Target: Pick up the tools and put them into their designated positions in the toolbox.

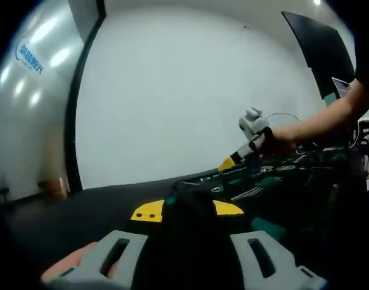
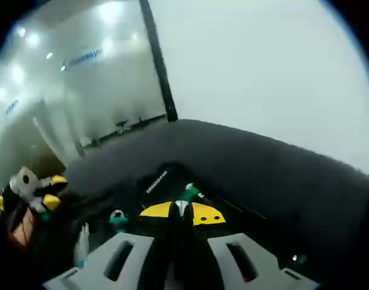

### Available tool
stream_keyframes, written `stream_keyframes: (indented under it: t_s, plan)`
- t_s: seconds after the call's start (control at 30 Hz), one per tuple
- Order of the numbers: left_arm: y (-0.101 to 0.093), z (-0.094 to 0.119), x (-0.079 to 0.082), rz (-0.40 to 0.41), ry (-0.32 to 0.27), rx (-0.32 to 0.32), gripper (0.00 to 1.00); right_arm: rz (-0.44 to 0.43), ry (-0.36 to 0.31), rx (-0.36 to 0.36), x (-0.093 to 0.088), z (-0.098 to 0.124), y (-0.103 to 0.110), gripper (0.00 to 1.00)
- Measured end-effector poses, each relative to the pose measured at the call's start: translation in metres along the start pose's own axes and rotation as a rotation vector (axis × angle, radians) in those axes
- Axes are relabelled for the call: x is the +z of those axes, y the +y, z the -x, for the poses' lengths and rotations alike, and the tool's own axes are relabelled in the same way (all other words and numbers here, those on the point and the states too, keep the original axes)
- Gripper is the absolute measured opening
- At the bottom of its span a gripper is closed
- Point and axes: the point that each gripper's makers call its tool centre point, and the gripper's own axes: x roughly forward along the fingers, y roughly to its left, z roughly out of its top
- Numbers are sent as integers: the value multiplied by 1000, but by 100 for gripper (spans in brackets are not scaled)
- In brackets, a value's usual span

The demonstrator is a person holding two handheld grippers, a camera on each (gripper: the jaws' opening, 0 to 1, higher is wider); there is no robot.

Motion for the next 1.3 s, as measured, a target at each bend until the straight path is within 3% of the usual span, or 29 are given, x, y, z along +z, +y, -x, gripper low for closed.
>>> stream_keyframes:
  t_s: [0.03,0.1,0.2,0.33,0.37,0.47,0.53,0.63,0.7,0.77,0.8,0.87,0.9,0.93,1.13,1.23,1.3]
  plan:
    - [0,0,0,0,0,0,26,14,-15,4,2,1,2,9]
    - [0,0,0,-1,0,-2,26,79,39,2,-7,3,5,9]
    - [0,0,1,-3,-4,-4,26,259,50,-21,-7,6,8,13]
    - [0,0,1,-3,-5,-4,26,260,94,-12,-5,14,15,17]
    - [0,0,0,-4,-3,-4,26,280,95,-11,0,17,17,17]
    - [0,0,0,-4,-3,-3,26,402,90,11,18,25,20,3]
    - [1,-1,0,-4,-1,-3,26,386,118,28,23,24,24,2]
    - [0,-1,-1,-8,5,-4,26,407,222,87,11,17,34,3]
    - [0,-1,-1,-9,6,-3,26,473,264,83,5,9,33,4]
    - [1,-1,-1,-7,7,-1,26,448,347,99,-8,6,33,3]
    - [1,-1,-1,-6,8,-1,26,440,341,86,-5,3,30,4]
    - [1,0,-2,-8,12,-1,26,472,403,51,-6,6,22,1]
    - [1,-1,-2,-9,12,-2,26,477,391,72,0,5,23,0]
    - [1,-1,-2,-10,13,-2,26,458,424,68,-1,8,23,0]
    - [1,-1,-2,-9,11,-2,26,480,430,100,0,7,20,0]
    - [1,0,-1,-8,9,-3,26,492,443,101,4,7,20,5]
    - [1,0,-1,-7,10,-3,26,516,502,140,-3,11,21,6]
